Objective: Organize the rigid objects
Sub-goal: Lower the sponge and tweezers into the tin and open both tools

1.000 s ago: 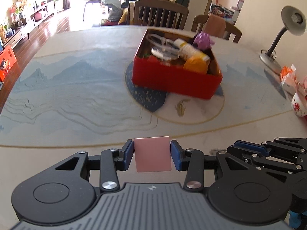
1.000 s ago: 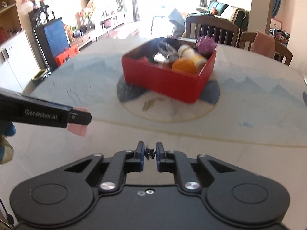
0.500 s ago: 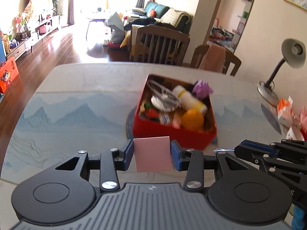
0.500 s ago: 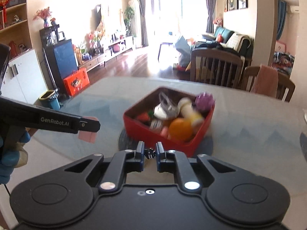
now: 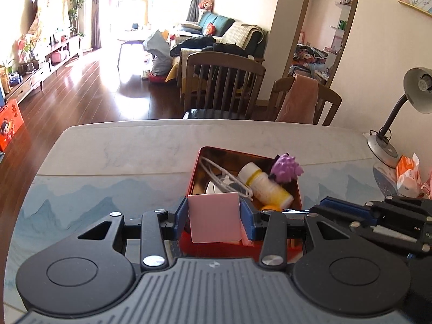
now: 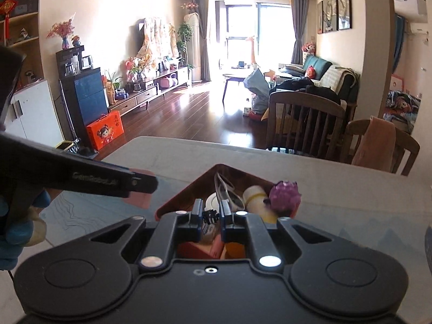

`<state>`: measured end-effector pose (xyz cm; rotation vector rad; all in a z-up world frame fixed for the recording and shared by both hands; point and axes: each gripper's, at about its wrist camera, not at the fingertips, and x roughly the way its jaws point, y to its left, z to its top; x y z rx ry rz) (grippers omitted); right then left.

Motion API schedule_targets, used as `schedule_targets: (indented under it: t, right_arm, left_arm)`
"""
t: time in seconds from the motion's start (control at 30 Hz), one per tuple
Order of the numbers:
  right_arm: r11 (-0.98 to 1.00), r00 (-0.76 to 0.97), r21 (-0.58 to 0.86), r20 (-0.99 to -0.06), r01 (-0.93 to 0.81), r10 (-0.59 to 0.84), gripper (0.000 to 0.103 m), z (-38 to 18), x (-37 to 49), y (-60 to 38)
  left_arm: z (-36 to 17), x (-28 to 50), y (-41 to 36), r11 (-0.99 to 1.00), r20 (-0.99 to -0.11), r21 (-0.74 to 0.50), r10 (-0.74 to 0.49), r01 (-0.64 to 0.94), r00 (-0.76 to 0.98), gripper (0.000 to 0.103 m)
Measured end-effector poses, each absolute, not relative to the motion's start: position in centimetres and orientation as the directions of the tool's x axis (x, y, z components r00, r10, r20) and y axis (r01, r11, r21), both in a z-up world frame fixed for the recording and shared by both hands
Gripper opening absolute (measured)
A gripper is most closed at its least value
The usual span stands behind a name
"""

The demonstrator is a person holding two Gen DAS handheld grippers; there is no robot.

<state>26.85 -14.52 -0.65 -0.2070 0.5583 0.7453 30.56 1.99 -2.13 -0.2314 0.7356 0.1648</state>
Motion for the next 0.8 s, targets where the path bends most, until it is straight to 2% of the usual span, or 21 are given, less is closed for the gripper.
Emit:
schedule_targets:
  t: [0.4,0.8]
  right_arm:
    - [0.689,0.543,-0.002,-0.617,-0.725,0.57,0.01,-5.4,30.0,-12.5]
    - [0.653,0.488,0.003,-0.662,-0.758,0.569,0.01,-8.1,31.4,-11.9]
  left_arm:
    - [-6.7,36.8,1.9,0.955,-0.761,-0.164,0.036,-0.246,0.648,0.041]
    - [-10.2,39.8,1.2,0.962,-0.808,-0.116,0.055,-0.248,0.587,0.041]
